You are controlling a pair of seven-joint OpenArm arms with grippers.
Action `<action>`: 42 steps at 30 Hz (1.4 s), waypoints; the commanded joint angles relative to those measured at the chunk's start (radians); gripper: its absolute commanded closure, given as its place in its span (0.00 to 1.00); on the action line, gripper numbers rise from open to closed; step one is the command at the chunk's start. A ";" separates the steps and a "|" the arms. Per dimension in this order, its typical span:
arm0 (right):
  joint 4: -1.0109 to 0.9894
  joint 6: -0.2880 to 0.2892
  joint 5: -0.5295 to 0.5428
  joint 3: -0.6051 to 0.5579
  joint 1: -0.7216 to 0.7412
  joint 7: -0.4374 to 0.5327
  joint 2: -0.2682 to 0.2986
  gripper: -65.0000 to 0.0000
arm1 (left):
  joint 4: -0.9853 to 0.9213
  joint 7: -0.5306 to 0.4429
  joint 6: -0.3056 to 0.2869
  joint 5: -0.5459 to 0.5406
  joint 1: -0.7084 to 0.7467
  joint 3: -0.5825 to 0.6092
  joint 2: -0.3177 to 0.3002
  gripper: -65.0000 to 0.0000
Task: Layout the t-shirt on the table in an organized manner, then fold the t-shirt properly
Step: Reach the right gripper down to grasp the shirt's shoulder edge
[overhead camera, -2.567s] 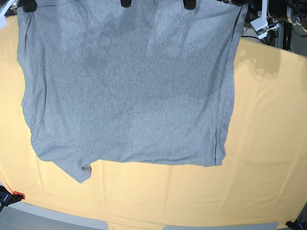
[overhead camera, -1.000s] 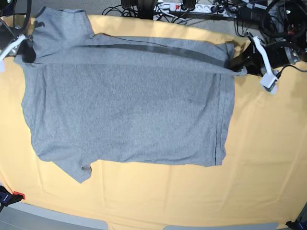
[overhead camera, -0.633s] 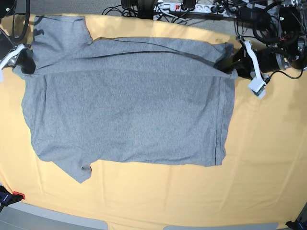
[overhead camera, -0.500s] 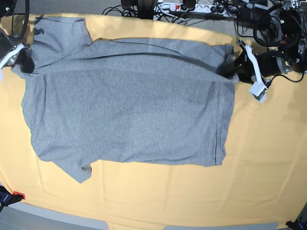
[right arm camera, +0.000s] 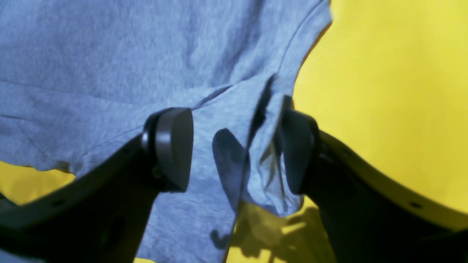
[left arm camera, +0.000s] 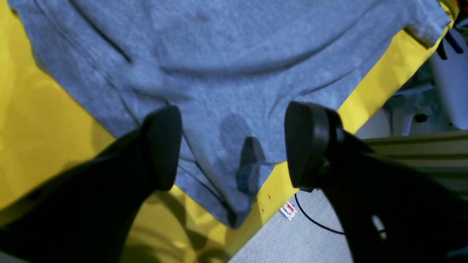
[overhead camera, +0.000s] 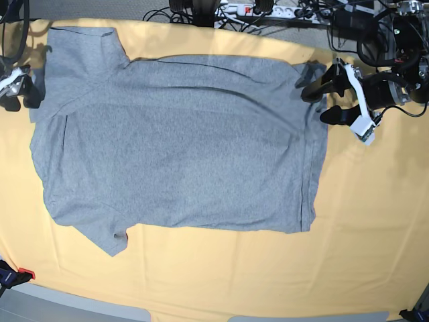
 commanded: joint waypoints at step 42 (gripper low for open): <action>-0.201 0.002 0.356 0.006 -0.150 -0.103 -0.165 0.73 | 0.013 -0.027 -0.005 0.017 -0.006 -0.007 -0.017 0.31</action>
